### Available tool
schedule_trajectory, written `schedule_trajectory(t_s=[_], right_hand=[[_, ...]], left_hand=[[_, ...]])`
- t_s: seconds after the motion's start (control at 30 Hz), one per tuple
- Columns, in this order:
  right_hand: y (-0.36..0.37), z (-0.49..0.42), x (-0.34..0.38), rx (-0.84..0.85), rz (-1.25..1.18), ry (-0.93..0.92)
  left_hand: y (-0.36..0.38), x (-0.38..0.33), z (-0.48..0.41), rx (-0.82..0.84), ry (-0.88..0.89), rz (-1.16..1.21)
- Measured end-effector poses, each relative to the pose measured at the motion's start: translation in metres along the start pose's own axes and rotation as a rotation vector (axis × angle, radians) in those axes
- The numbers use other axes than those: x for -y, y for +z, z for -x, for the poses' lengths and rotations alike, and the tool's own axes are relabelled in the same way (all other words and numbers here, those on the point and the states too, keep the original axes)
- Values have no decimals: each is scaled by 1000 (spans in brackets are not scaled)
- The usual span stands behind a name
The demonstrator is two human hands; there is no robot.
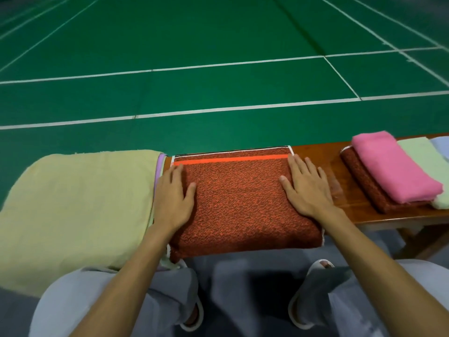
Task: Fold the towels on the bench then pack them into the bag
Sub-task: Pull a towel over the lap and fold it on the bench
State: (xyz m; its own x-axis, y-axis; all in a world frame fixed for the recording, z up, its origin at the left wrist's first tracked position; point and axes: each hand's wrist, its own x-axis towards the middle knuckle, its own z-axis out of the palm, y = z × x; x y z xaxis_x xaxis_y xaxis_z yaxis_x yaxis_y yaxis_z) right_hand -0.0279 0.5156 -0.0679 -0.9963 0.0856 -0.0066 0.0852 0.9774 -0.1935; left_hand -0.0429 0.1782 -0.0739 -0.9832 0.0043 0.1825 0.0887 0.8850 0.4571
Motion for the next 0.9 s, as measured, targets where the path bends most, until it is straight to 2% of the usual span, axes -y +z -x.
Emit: schedule_trajectory(t_s=[0.07,0.13,0.2,0.27,0.37,0.47,0.5,0.57,0.63,0.7,0.9], right_hand=[[-11,2,8,-104,-3,75],[-20,2,15,-98,-98,198],[-28,1,19,6,-216,296],[-32,-2,15,77,-266,305],[-33,-8,1,83,-392,300],[-38,-6,-11,57,-938,262],[-44,-2,-13,79,-1129,226],[-58,5,-17,153,-1343,111],[-72,10,-22,225,-1370,3],[-84,13,-30,253,-1315,-42],[-104,22,-33,240,-919,-122]], left_hand=[[-3,-4,3,-70,-166,-94],[-8,-11,4,-45,-335,-68],[-14,-14,-1,-3,-385,35],[-20,-16,-5,77,-403,172],[-28,-14,-10,96,-498,447],[-41,-13,-12,63,-607,748],[-46,-14,-12,76,-597,826],[-60,-18,-10,151,-498,953],[-72,-16,-8,268,-363,1007],[-84,-11,-7,358,-251,921],[-89,2,-5,207,-177,573]])
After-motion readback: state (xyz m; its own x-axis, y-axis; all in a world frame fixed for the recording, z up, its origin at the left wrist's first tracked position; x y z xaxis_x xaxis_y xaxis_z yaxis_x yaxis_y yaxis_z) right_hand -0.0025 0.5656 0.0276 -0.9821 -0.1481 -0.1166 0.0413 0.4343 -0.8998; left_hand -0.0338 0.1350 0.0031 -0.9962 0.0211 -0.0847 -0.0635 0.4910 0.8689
